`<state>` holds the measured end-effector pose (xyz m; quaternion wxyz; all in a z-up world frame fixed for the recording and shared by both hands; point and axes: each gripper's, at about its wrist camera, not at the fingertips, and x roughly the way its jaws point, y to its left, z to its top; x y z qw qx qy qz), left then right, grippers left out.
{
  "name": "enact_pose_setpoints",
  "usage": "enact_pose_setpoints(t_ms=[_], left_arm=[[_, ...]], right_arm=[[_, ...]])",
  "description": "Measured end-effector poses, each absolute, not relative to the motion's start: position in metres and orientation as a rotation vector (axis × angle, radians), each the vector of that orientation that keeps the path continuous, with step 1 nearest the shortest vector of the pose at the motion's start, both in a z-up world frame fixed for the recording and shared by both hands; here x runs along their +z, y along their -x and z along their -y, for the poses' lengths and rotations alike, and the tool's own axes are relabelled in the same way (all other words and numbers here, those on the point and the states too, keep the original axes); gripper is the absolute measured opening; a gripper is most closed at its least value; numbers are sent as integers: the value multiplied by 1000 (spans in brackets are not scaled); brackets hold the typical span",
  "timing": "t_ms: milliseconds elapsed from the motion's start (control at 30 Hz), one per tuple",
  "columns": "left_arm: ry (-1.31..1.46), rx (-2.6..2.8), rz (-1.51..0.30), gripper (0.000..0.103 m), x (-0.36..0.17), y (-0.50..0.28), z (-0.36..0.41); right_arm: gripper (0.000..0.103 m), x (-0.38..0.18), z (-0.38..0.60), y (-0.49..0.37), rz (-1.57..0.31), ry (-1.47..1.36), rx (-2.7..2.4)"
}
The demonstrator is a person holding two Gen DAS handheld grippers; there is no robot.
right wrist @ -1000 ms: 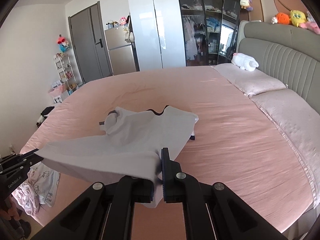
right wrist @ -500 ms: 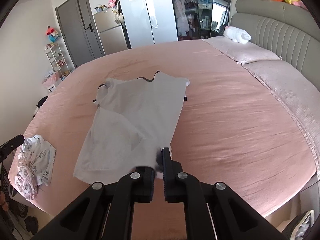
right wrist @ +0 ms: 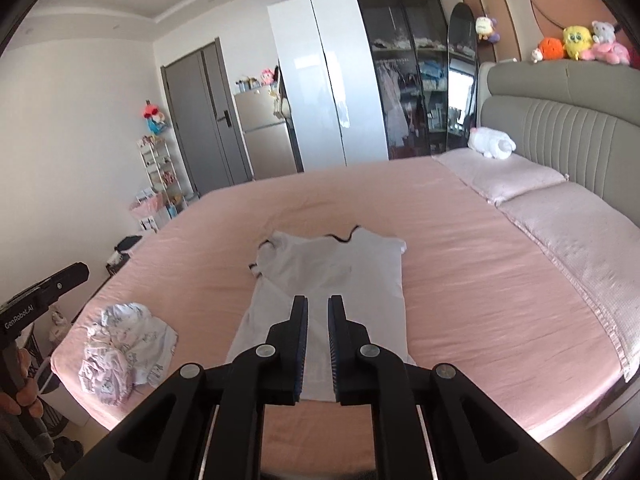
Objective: Fold clothes
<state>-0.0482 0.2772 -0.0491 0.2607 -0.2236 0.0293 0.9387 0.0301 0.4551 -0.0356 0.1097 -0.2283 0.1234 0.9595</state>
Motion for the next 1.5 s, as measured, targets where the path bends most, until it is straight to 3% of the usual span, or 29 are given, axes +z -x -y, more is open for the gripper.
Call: enact_pose_setpoints(t_ms=[200,600,967,1133,1267,1400,1500], left_arm=[[523,2574,-209,11,-33,44,-312],[534,2445,-242,10,-54,71,-419],[610,2428,-230,10,-80,135,-437],[726,2433,-200,10,-106,194,-426],[856,2434,-162,10,-133,248,-418],[949,2403,-75,10,-156,296,-409],[971,2401,-87,10,-170,323,-410]], right_arm=[[9,-23,-469,-37,-384,540,2910],[7,-30,-557,-42,-426,515,2819],[7,-22,-611,-3,-768,325,2988],[7,-45,-645,53,-1021,378,2979],[7,-68,-669,105,-1034,493,2934],[7,-103,-699,155,-1217,638,2884],[8,-123,-712,186,-1090,753,2833]])
